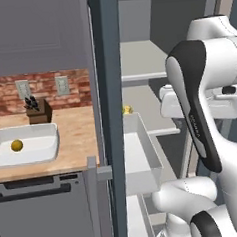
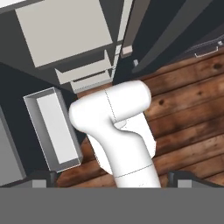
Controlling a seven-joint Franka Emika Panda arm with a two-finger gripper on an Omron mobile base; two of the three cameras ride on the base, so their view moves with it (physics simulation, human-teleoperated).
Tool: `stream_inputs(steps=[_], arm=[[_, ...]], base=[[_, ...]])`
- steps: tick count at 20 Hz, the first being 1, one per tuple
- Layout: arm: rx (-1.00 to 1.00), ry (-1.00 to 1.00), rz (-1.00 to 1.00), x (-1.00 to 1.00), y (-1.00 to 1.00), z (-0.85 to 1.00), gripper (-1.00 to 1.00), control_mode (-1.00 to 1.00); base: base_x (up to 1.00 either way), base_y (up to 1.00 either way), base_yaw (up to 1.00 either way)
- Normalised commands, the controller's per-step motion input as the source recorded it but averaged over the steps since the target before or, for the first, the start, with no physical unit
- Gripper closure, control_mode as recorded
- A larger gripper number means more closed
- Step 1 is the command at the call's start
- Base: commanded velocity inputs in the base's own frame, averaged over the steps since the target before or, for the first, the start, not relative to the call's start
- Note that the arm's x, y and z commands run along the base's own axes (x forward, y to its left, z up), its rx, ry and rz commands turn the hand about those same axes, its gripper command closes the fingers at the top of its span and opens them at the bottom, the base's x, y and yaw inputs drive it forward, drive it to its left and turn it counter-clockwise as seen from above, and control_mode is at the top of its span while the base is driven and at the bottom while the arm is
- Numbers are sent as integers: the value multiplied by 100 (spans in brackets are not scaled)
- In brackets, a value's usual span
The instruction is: Take the lemon and potato out of the freezer and place them in the tupperware container on the counter. Then put the tupperware containing the vegetables back in the freezer.
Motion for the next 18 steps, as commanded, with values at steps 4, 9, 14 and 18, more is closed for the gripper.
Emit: stream_inputs(steps=[4, 9, 14, 18], arm=[[0, 0, 0, 0, 0, 0, -100, 100], [0, 0, 0, 0, 0, 0, -100, 100], [0, 0, 0, 0, 0, 0, -100, 100], [0, 0, 0, 0, 0, 0, -100, 100]], base=[[-23, 68, 3], [-36, 33, 1], [-31, -7, 1], [-1, -29, 6]])
